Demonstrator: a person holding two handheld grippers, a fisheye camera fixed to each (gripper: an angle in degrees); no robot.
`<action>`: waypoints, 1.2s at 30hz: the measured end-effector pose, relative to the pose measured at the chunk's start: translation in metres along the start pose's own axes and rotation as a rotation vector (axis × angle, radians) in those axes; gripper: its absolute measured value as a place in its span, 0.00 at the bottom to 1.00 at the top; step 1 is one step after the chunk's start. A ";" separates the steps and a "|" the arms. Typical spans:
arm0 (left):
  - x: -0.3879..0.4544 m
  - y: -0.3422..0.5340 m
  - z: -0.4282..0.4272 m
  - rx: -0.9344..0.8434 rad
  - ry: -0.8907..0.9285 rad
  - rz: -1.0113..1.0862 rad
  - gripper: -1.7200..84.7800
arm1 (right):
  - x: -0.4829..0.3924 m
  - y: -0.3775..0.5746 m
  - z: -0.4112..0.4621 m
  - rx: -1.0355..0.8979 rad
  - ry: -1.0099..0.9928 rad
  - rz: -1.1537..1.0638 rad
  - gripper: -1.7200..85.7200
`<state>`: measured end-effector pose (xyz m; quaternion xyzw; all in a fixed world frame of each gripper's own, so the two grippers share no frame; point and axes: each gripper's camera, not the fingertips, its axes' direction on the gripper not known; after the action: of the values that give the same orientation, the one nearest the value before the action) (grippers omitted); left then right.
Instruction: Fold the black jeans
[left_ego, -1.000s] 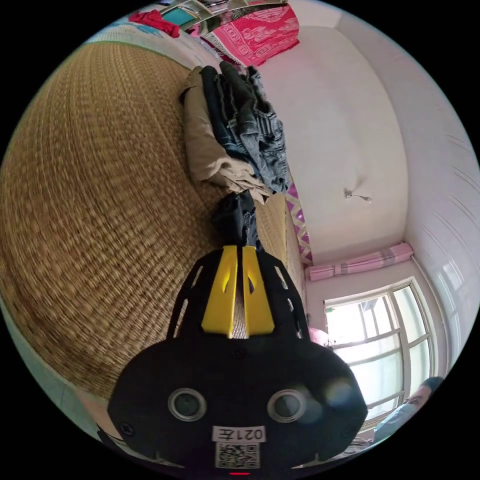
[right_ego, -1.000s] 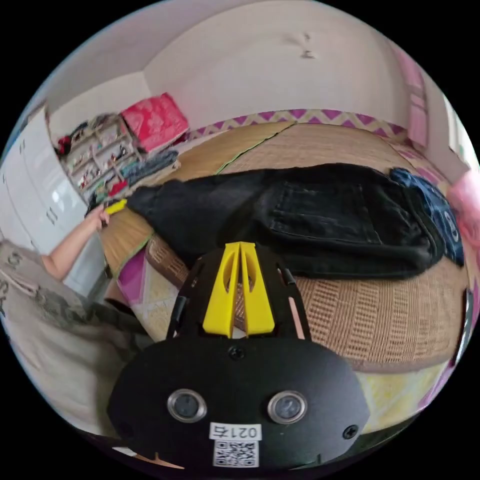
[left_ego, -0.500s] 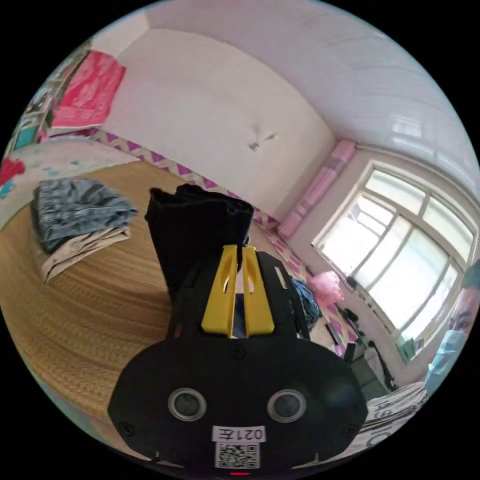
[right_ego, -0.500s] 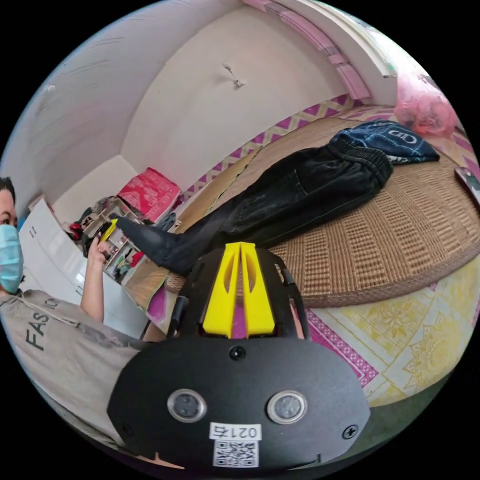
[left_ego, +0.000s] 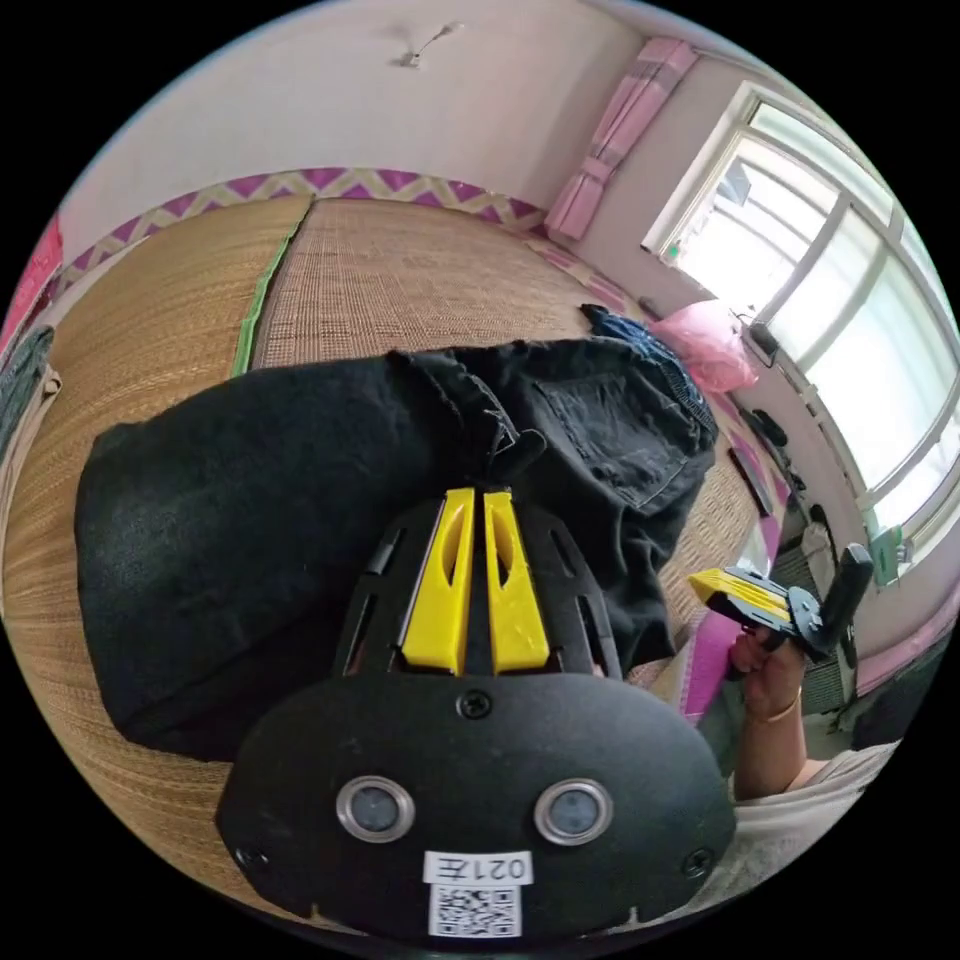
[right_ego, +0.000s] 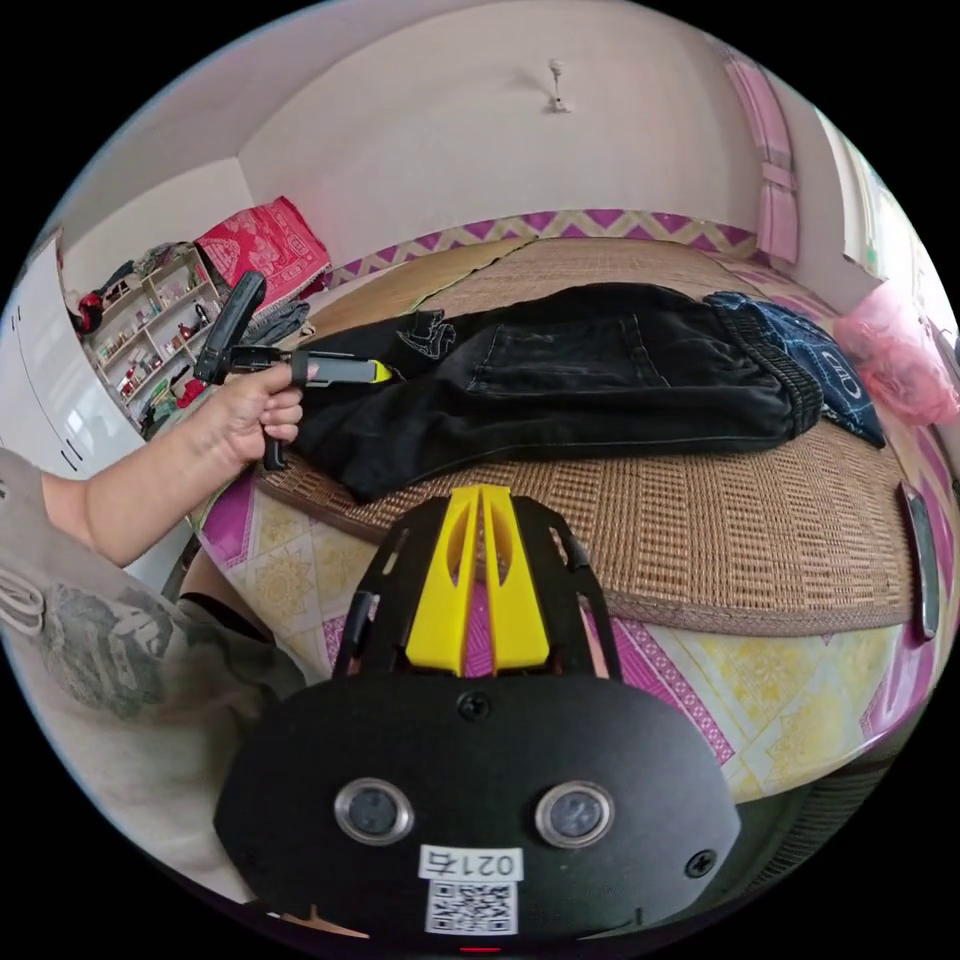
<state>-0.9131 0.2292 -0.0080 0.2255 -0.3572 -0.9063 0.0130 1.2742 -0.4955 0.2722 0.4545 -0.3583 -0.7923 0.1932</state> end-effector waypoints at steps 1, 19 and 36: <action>0.007 -0.001 -0.009 0.031 -0.004 0.025 0.01 | 0.006 0.006 -0.005 0.009 -0.019 0.008 0.01; -0.023 0.021 -0.032 0.057 0.374 0.225 0.07 | 0.212 0.095 -0.111 0.243 -0.428 0.586 0.15; -0.223 0.133 -0.157 0.216 0.404 -0.096 0.02 | 0.279 0.013 -0.117 0.302 -0.302 1.065 0.08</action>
<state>-0.6654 0.0705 0.0674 0.4192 -0.4313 -0.7987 0.0172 1.2317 -0.7266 0.0814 0.1157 -0.6706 -0.5819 0.4453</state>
